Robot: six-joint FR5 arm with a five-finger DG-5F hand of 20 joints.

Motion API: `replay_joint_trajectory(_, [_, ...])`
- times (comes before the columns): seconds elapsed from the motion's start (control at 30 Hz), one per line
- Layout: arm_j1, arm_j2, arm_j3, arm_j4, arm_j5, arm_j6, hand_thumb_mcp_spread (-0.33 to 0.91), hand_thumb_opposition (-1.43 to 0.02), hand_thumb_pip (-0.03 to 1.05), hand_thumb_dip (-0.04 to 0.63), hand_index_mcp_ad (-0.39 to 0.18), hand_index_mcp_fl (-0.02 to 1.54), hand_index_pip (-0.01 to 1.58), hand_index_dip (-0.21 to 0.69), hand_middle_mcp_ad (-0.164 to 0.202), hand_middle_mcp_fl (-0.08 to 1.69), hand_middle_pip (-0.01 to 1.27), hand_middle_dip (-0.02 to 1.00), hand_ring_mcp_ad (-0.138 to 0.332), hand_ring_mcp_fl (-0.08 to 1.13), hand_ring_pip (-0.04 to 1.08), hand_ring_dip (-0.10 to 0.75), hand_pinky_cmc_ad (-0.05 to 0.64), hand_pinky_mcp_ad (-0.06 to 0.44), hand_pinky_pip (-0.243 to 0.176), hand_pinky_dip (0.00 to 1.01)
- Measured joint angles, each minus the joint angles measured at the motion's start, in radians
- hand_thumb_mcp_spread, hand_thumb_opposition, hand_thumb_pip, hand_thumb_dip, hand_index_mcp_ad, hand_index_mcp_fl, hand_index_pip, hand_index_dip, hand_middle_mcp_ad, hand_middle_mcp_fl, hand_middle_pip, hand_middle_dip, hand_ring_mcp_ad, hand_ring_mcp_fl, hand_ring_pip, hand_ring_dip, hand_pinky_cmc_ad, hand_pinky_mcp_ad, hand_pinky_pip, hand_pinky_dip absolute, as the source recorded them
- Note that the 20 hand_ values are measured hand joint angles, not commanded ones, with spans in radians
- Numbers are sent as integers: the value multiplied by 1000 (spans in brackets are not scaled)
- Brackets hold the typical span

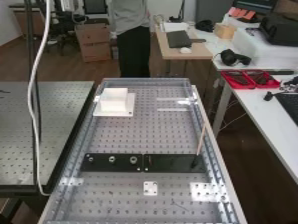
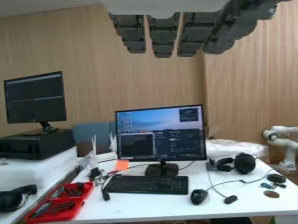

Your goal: Grab the pcb board and place it in the clear container

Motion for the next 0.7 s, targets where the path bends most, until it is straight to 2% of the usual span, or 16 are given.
replay_joint_trajectory(0.07, [-1, 0, -1, 2, 0, 1, 0, 12, 19, 7, 21, 23, 7, 16, 73, 5, 16, 24, 66, 0, 0, 12, 45, 47, -10, 5])
replay_joint_trajectory(0.13, [-2, 1, -3, 5, 1, 2, 3, -3, 19, 7, 24, 23, 7, 16, 63, 10, 21, 24, 63, 0, 2, 12, 47, 33, -10, 5])
replay_joint_trajectory(0.17, [-2, 2, -4, 7, 1, 3, 17, -38, 21, 0, 38, 19, 7, 16, 61, 5, 23, 24, 63, 0, 9, 12, 51, 33, -10, 23])
replay_joint_trajectory(0.2, [-3, 2, -5, 8, 1, 3, 45, -141, 87, 0, 54, 24, 19, 17, 63, 5, 58, 21, 68, 0, 9, 12, 45, 45, -10, 47])
replay_joint_trajectory(0.27, [-3, 3, -6, 9, 1, 3, 101, -290, 180, 7, 63, 21, 38, 40, 70, 10, 103, 21, 93, 0, 42, 10, 86, 73, -12, 106])
replay_joint_trajectory(0.3, [-3, 3, -6, 10, 1, 4, 94, -361, 187, 7, 63, 26, 51, 45, 70, 7, 112, 21, 113, 2, 56, 9, 120, 101, -10, 152])
replay_joint_trajectory(0.33, [-3, 3, -7, 10, 1, 4, 99, -429, 180, 7, 65, 37, 52, 61, 73, 9, 119, 21, 143, 5, 56, 10, 166, 113, -28, 187])
replay_joint_trajectory(0.43, [-4, 3, -7, 11, 1, 6, 101, -635, 183, 3, 91, 38, 66, 89, 93, 9, 127, 21, 201, 23, 72, -3, 229, 171, -54, 253])
replay_joint_trajectory(0.5, [-6, 4, -9, 14, 0, 8, 99, -728, 192, 7, 108, 72, 87, 101, 115, 12, 157, 21, 234, 37, 89, -3, 267, 195, -68, 279])
replay_joint_trajectory(0.57, [-6, 4, -12, 15, 0, 10, 96, -771, 202, 7, 126, 72, 87, 110, 134, 10, 155, 21, 246, 52, 87, -2, 298, 215, -75, 302])
replay_joint_trajectory(0.7, [-7, 3, -21, 18, 1, 17, 99, -860, 213, 7, 145, 77, 101, 124, 152, 21, 159, 24, 265, 70, 106, -5, 312, 250, -91, 323])
